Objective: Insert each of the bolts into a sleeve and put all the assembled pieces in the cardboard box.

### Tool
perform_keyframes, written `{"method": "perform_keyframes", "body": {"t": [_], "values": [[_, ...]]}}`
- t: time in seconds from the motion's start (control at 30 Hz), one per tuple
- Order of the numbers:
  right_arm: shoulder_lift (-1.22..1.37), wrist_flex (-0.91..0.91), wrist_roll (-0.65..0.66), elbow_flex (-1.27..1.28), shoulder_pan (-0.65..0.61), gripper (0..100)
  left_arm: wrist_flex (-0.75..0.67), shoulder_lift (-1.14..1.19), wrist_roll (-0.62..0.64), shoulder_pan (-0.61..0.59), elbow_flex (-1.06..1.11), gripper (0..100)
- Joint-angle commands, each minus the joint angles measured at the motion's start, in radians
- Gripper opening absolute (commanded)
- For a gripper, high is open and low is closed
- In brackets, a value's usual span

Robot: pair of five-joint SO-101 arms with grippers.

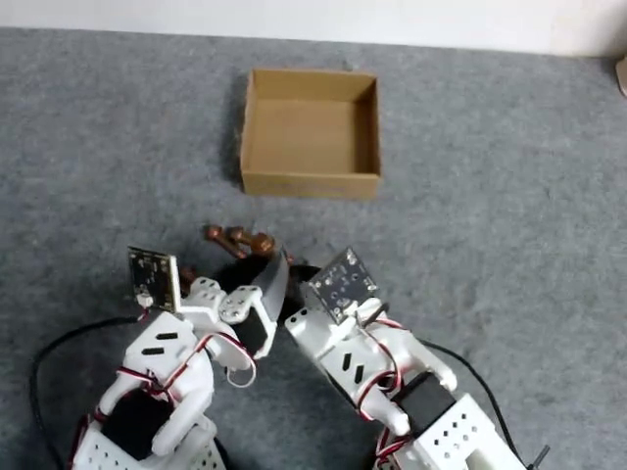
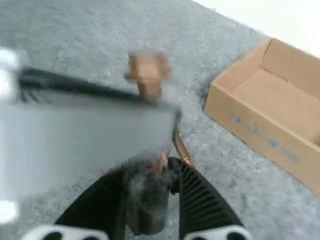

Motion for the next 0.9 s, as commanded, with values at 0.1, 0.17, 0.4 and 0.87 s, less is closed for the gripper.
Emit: {"method": "perform_keyframes", "body": {"t": [0.1, 0.17, 0.4, 0.87], "values": [[-0.016, -0.007, 0.032, -0.059, 0.01, 0.4, 0.04, -0.01, 0.006, 0.008, 0.024, 0], [-0.016, -0.007, 0.032, -0.058, 0.01, 0.4, 0.021, -0.01, 0.006, 0.008, 0.031, 0], [-0.016, -0.007, 0.032, -0.056, 0.01, 0.4, 0.008, -0.01, 0.005, -0.09, 0.036, 5], [-0.016, -0.007, 0.032, -0.054, 0.01, 0.4, 0.043, -0.01, 0.006, -0.105, 0.031, 46]]}}
